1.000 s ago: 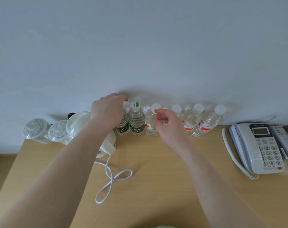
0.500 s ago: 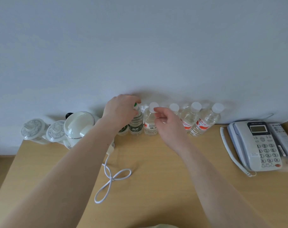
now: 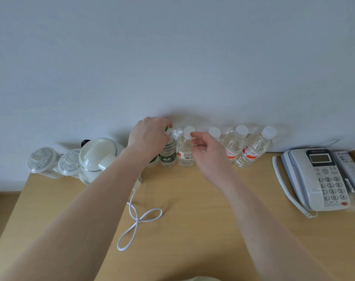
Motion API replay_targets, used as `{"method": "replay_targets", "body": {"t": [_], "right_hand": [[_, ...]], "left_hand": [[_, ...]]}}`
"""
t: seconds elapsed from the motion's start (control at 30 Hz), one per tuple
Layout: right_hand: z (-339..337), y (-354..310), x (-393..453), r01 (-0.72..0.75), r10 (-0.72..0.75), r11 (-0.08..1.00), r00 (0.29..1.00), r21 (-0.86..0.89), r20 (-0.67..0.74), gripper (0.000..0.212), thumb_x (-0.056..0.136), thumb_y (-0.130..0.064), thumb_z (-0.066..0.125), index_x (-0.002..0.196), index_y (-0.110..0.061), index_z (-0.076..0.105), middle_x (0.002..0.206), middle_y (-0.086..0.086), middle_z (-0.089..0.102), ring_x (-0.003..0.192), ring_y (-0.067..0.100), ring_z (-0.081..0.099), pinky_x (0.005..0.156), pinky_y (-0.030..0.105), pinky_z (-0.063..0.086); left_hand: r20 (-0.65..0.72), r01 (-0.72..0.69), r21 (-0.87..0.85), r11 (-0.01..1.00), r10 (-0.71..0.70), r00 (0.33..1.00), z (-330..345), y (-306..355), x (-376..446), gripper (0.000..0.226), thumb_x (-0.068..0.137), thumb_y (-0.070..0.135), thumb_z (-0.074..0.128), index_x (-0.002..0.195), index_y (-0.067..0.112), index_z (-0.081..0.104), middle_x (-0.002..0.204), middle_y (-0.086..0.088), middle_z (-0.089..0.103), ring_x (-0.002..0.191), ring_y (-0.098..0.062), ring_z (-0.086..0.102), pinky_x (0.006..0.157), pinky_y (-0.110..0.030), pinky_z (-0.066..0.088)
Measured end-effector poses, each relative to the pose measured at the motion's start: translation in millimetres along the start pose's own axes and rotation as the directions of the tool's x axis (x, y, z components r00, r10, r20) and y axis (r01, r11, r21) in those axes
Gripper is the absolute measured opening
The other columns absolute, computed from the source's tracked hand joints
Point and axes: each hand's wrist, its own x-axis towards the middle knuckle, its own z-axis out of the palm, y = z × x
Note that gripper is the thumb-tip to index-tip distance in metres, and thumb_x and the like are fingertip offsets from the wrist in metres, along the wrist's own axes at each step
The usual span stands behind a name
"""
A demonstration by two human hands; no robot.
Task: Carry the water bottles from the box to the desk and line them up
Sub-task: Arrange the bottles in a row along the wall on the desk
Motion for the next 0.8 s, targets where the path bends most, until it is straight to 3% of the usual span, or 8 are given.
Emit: {"method": "replay_targets", "body": {"t": [0.17, 0.3, 0.47, 0.63, 0.8], "right_hand": [[-4.4, 4.8, -1.1, -0.014, 0.015, 0.999, 1.0, 0.029, -0.024, 0.039, 0.098, -0.009, 0.049, 0.129, -0.03, 0.06, 0.118, -0.013, 0.063, 0.106, 0.0, 0.06, 0.084, 0.027, 0.051], [-9.1, 10.7, -3.9, -0.024, 0.025, 0.999, 0.999, 0.026, -0.03, 0.041, 0.099, -0.004, 0.046, 0.13, -0.027, 0.059, 0.119, -0.009, 0.064, 0.109, 0.001, 0.061, 0.08, 0.015, 0.045], [-13.6, 11.5, -6.2, -0.025, 0.026, 0.999, 0.999, 0.019, -0.047, 0.046, 0.098, 0.001, 0.04, 0.133, -0.021, 0.059, 0.117, -0.007, 0.064, 0.111, 0.008, 0.061, 0.077, 0.013, 0.044], [-19.5, 11.7, -7.3, -0.021, 0.022, 1.0, 0.997, 0.016, -0.072, 0.045, 0.098, 0.001, 0.042, 0.133, -0.021, 0.059, 0.117, -0.005, 0.065, 0.107, 0.005, 0.062, 0.079, 0.01, 0.045], [-22.9, 15.8, -8.9, -0.029, 0.03, 0.999, 0.994, 0.014, -0.103, 0.043, 0.098, 0.0, 0.044, 0.132, -0.02, 0.06, 0.114, -0.006, 0.065, 0.105, 0.004, 0.061, 0.087, 0.022, 0.048]], "left_hand": [[0.065, -0.04, -0.033, 0.999, 0.042, 0.997, -5.4, 7.1, 0.8, 0.047, 0.089, 0.019, 0.066, 0.134, 0.03, 0.061, 0.133, 0.0, 0.059, 0.121, -0.026, 0.056, 0.093, -0.037, 0.047], [0.073, -0.135, -0.01, 0.991, 0.135, 0.988, -2.1, 18.3, -4.0, 0.057, 0.083, 0.039, 0.077, 0.137, 0.035, 0.058, 0.134, 0.001, 0.057, 0.131, -0.023, 0.044, 0.102, -0.034, 0.037], [-0.035, -0.228, 0.002, 0.974, 0.228, 0.973, 2.7, 34.0, 0.5, 0.052, 0.088, 0.051, 0.071, 0.135, 0.033, 0.06, 0.13, 0.006, 0.063, 0.132, -0.02, 0.045, 0.103, -0.035, 0.035], [0.032, -0.214, -0.08, 0.974, 0.217, 0.976, 6.1, 38.4, 9.9, 0.038, 0.096, 0.043, 0.066, 0.131, 0.028, 0.066, 0.126, 0.002, 0.066, 0.119, -0.023, 0.058, 0.092, -0.032, 0.04], [0.069, -0.226, -0.07, 0.972, 0.23, 0.971, 4.6, 38.1, 13.8, 0.036, 0.099, 0.035, 0.064, 0.134, 0.028, 0.066, 0.127, -0.003, 0.068, 0.119, -0.024, 0.059, 0.095, -0.031, 0.04]]}}
